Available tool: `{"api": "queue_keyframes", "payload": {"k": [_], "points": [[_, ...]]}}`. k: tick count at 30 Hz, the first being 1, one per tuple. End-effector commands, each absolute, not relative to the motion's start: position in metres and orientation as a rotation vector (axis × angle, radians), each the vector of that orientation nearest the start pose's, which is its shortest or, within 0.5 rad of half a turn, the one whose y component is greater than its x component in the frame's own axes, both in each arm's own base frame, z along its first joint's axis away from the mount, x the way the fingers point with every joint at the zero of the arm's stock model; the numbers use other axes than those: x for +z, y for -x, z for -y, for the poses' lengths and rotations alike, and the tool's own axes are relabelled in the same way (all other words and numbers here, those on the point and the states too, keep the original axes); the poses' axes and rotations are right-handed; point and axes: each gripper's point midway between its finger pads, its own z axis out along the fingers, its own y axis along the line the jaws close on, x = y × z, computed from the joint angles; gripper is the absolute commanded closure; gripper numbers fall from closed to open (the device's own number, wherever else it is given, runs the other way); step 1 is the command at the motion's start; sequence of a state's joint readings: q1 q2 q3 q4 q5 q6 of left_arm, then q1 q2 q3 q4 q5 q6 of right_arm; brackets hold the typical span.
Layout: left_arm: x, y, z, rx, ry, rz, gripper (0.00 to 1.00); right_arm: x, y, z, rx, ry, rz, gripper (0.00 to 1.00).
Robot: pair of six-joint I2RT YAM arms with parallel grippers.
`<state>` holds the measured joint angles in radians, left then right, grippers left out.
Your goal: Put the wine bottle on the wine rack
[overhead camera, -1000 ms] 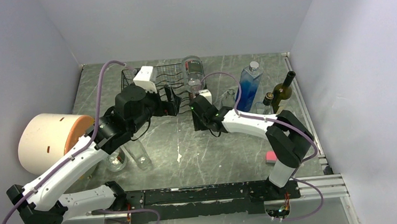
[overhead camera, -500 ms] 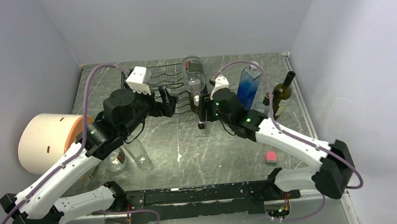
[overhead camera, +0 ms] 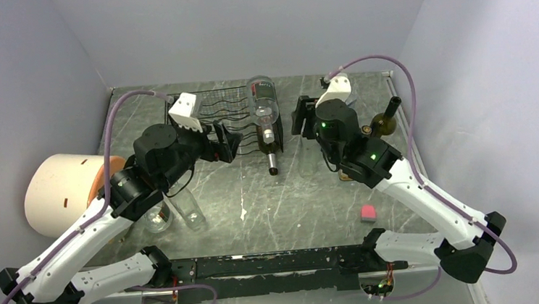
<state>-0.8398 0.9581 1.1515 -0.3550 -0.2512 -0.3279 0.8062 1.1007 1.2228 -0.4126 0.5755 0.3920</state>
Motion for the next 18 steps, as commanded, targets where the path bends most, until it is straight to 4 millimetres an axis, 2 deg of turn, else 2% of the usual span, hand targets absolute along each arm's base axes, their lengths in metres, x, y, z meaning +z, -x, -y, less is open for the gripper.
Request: {"api": "queue_keyframes", "payload": {"k": [1, 5, 9, 12, 18], "points": [[0.359, -0.238, 0.236, -0.714, -0.277, -1.731, 0.01, 0.317, -0.3, -0.153, 0.067, -0.102, -1.888, 0.35], [0.352, -0.239, 0.24, -0.726, -0.285, -1.743, 0.01, 0.292, -0.303, -0.148, -0.005, -0.111, -1.96, 0.35], [0.344, -0.239, 0.247, -0.728, -0.318, -1.775, 0.01, 0.269, -0.305, -0.153, -0.004, -0.082, -2.017, 0.37], [0.339, -0.241, 0.251, -0.718, -0.333, -1.792, 0.01, 0.257, -0.307, -0.156, 0.005, -0.076, -2.032, 0.41], [0.333, -0.247, 0.254, -0.698, -0.348, -1.781, 0.01, 0.24, -0.313, -0.148, -0.05, -0.092, -2.048, 0.49]]}}
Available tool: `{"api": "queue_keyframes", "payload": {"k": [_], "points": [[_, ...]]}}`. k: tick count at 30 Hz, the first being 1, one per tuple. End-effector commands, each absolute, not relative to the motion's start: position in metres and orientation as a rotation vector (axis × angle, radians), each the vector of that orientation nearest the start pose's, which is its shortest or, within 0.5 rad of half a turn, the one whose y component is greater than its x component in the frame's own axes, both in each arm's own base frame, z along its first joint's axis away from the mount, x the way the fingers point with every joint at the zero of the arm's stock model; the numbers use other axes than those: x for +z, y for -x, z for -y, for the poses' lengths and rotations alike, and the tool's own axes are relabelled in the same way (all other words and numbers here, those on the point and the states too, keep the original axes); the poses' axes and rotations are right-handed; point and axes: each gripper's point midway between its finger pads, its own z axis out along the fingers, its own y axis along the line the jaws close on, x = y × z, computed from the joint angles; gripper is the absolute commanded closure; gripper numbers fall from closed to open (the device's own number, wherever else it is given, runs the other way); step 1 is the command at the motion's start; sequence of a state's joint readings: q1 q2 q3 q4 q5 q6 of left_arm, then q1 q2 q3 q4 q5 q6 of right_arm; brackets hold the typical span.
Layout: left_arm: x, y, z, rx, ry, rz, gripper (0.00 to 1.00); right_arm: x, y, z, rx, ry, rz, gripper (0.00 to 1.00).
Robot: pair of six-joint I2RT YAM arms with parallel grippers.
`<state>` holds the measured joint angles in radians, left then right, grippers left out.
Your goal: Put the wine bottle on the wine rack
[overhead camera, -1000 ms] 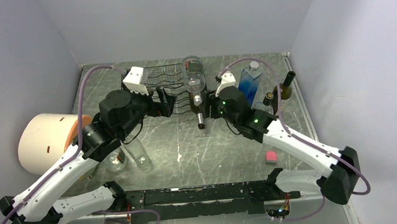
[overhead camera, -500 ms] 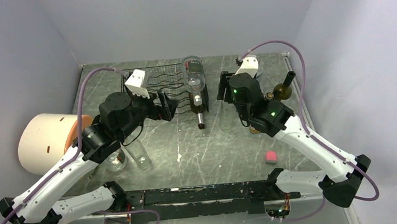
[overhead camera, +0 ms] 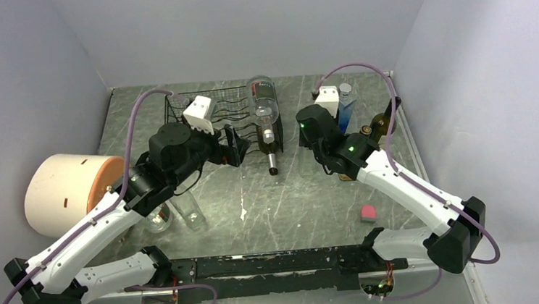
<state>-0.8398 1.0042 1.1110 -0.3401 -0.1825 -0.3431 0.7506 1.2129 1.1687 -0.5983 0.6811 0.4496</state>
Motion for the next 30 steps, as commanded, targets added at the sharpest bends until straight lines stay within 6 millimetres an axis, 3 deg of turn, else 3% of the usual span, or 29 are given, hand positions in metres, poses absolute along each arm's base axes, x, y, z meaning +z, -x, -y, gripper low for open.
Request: {"api": "queue_keyframes", "payload": {"k": [1, 10, 17, 23, 30], "points": [[0.333, -0.248, 0.255, -0.699, -0.353, -1.779, 0.01, 0.239, -0.314, -0.147, -0.058, -0.089, -2.046, 0.51], [0.336, -0.252, 0.273, -0.736, -0.429, -1.718, 0.01, 0.239, -0.324, -0.151, -0.07, 0.002, -1.995, 0.58], [0.335, -0.258, 0.284, -0.754, -0.44, -1.684, 0.01, 0.241, -0.328, -0.15, -0.085, 0.032, -1.989, 0.84], [0.33, -0.25, 0.295, -0.802, -0.535, -1.625, 0.01, 0.26, -0.323, -0.148, -0.048, 0.041, -1.952, 0.99], [0.316, -0.241, 0.314, -0.856, -0.675, -1.609, 0.01, 0.296, -0.308, -0.147, 0.058, 0.046, -1.92, 1.0]]}}
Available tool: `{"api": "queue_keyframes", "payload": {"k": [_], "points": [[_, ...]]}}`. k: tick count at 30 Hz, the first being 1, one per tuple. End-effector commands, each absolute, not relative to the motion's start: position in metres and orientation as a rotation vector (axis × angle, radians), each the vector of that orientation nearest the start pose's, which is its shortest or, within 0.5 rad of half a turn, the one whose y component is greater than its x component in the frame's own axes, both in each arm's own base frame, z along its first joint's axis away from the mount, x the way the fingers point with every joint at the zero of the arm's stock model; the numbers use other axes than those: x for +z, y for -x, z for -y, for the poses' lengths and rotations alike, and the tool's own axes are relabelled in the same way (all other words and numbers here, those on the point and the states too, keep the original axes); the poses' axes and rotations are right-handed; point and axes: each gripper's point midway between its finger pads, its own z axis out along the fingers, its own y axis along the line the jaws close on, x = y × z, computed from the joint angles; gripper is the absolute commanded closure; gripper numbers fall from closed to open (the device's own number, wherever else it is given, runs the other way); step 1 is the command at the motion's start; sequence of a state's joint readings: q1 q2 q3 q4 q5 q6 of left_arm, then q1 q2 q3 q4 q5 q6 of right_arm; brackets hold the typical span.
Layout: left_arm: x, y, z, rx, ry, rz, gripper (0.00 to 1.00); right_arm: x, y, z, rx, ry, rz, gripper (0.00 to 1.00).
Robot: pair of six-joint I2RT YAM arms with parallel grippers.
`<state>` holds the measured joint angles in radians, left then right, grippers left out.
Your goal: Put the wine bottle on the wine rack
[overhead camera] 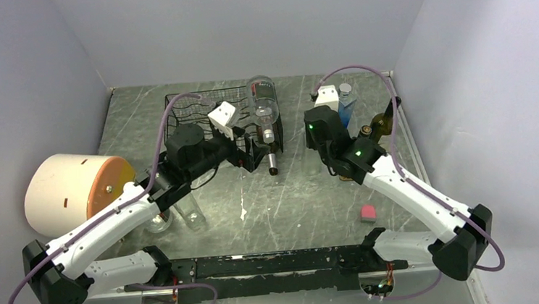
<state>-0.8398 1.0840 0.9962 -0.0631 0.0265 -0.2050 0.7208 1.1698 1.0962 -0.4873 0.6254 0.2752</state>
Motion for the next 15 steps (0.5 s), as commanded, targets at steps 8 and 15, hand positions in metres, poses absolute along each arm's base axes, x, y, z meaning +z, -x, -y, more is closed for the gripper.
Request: {"api": "queue_keyframes", "payload": {"k": [8, 15], "points": [[0.294, -0.244, 0.338, -0.905, -0.763, -1.516, 0.01, 0.345, -0.28, -0.152, 0.266, 0.051, -1.857, 1.0], [0.277, -0.255, 0.357, -0.869, -0.861, -1.45, 0.01, 0.385, -0.26, -0.159, 0.43, 0.069, -1.797, 1.0]]}}
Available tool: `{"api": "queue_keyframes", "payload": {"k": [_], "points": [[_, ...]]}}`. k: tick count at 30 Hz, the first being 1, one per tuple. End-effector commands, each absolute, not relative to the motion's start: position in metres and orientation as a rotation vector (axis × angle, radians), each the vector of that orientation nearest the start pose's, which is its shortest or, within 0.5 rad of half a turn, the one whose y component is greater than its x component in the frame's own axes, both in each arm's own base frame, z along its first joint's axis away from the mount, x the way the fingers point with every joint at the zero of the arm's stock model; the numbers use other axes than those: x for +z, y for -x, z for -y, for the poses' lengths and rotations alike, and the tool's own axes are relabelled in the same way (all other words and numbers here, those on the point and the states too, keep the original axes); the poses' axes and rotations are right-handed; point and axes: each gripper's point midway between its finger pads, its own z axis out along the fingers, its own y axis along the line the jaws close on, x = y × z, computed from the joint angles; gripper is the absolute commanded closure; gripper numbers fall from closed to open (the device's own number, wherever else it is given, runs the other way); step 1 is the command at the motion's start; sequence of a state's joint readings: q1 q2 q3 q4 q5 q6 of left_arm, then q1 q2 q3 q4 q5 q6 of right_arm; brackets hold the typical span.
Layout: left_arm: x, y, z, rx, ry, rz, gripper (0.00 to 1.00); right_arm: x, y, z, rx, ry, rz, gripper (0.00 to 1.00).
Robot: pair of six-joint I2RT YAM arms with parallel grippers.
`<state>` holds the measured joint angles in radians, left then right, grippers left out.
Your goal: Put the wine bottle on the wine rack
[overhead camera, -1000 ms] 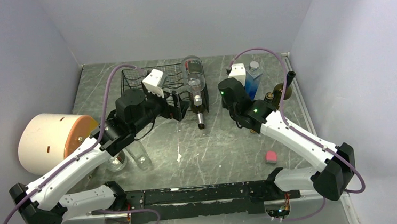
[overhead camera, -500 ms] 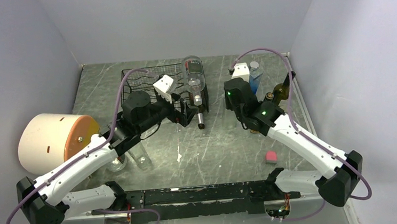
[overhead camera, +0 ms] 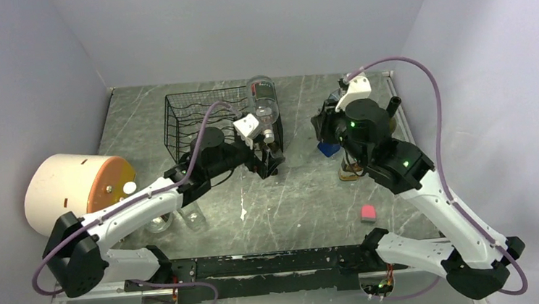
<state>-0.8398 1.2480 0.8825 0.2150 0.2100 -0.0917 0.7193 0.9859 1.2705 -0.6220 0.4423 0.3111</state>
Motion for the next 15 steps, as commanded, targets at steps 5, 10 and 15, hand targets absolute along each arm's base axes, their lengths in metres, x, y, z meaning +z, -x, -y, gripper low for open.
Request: {"api": "queue_keyframes", "payload": {"k": [5, 10, 15], "points": [[0.264, -0.254, 0.367, -0.93, -0.854, -1.438, 0.01, 0.402, -0.251, -0.169, 0.535, 0.097, -1.759, 1.0], [0.249, -0.241, 0.376, -0.995, -0.948, -1.407, 0.01, 0.413, -0.243, -0.181, 0.631, 0.127, -1.728, 1.0], [0.244, -0.235, 0.377, -1.007, -0.98, -1.362, 0.07, 0.415, -0.24, -0.19, 0.687, 0.143, -1.721, 1.0]]}}
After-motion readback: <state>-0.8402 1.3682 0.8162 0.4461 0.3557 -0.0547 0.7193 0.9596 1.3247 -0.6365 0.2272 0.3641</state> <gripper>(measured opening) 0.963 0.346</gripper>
